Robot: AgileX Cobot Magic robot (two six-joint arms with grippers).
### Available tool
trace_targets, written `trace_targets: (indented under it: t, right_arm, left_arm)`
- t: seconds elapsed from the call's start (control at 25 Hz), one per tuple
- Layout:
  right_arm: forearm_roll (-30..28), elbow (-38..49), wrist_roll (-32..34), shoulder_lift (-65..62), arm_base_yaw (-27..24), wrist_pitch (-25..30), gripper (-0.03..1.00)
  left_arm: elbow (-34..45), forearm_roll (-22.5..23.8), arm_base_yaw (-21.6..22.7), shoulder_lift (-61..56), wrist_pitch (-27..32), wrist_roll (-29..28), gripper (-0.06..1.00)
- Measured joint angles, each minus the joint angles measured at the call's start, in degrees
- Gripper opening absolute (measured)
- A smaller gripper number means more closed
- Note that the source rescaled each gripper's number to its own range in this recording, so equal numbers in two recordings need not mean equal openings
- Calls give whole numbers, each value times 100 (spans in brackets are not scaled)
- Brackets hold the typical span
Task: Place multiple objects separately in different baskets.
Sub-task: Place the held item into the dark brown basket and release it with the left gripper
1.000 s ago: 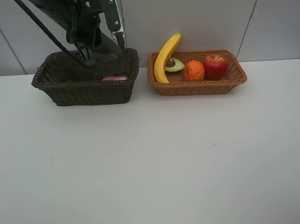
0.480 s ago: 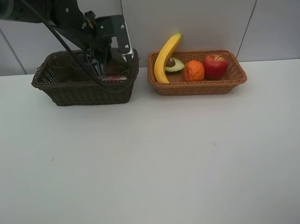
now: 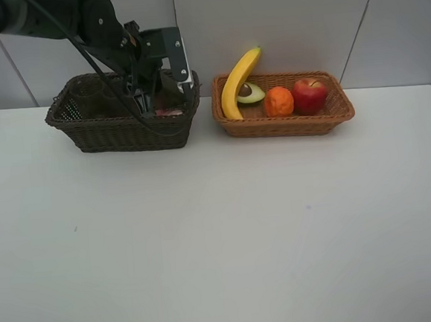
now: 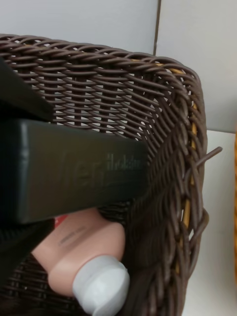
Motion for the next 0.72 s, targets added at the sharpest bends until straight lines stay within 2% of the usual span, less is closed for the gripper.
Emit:
trace_targets:
  t: [0.48, 0.52, 0.6, 0.64, 0.72]
  right_arm:
    - [0, 0, 0, 0, 0, 0, 100]
    - [0, 0, 0, 0, 0, 0, 100]
    - [0, 0, 0, 0, 0, 0, 100]
    - [0, 0, 0, 0, 0, 0, 100]
    - [0, 0, 0, 0, 0, 0, 100]
  left_arm:
    - [0, 0, 0, 0, -24, 0, 54]
    - [0, 0, 0, 0, -45, -6, 60]
    - [0, -20, 0, -6, -99, -18, 81]
    - [0, -20, 0, -6, -146, -28, 89]
    - [-19, -20, 0, -6, -164, -28, 97]
